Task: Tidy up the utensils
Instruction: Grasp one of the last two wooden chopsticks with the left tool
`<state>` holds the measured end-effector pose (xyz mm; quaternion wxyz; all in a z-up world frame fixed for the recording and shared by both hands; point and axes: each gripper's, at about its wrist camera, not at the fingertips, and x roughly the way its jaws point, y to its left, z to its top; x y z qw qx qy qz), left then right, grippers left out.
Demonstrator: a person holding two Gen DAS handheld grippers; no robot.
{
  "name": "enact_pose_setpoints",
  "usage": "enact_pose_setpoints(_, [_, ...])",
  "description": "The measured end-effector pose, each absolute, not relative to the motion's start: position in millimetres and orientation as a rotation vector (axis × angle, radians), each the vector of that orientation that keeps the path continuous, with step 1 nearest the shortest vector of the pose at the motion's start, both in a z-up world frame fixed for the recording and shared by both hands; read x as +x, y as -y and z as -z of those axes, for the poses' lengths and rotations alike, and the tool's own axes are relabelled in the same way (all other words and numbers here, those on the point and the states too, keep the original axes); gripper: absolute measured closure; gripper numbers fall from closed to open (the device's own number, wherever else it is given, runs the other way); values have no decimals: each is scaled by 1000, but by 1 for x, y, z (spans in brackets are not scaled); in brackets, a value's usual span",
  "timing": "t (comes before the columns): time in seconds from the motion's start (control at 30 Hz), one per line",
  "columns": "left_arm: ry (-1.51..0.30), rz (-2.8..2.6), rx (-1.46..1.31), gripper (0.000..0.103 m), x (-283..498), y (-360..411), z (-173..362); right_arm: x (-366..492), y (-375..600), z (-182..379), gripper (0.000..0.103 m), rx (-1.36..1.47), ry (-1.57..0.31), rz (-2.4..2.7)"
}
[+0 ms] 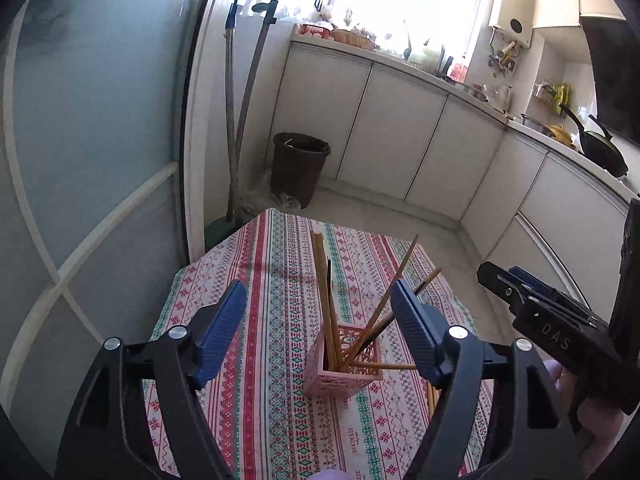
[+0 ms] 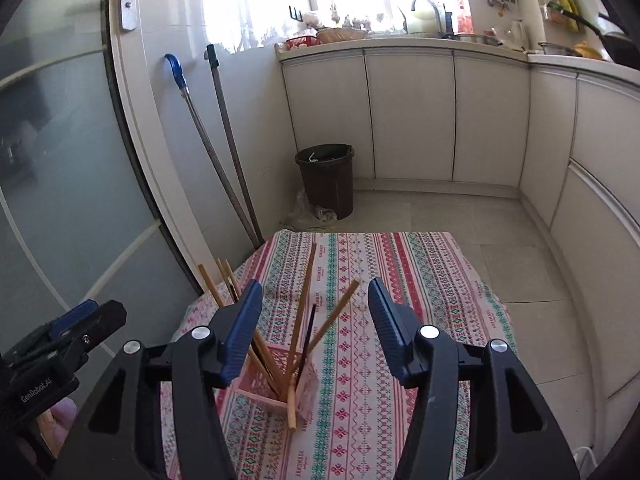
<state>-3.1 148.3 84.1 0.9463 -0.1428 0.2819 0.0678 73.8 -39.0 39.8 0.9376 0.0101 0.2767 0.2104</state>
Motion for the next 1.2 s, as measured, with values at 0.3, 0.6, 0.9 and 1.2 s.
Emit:
enact_pose_setpoints(0.3, [-667, -170, -260, 12, -18, -129, -50, 56, 71, 2, 26, -23, -638, -311])
enact_pose_setpoints(0.6, [-748, -140, -219, 7, -26, -102, -27, 37, 101, 29, 7, -9, -707, -272])
enact_pose_setpoints(0.9, [-843, -87, -142, 7, -20, -67, 5, 33, 163, 73, 7, 84, -856, -117])
enact_pose_setpoints(1.2, [-1087, 113, 26, 7, -2, 4, 71, 44, 227, 97, 7, 288, -962, -1])
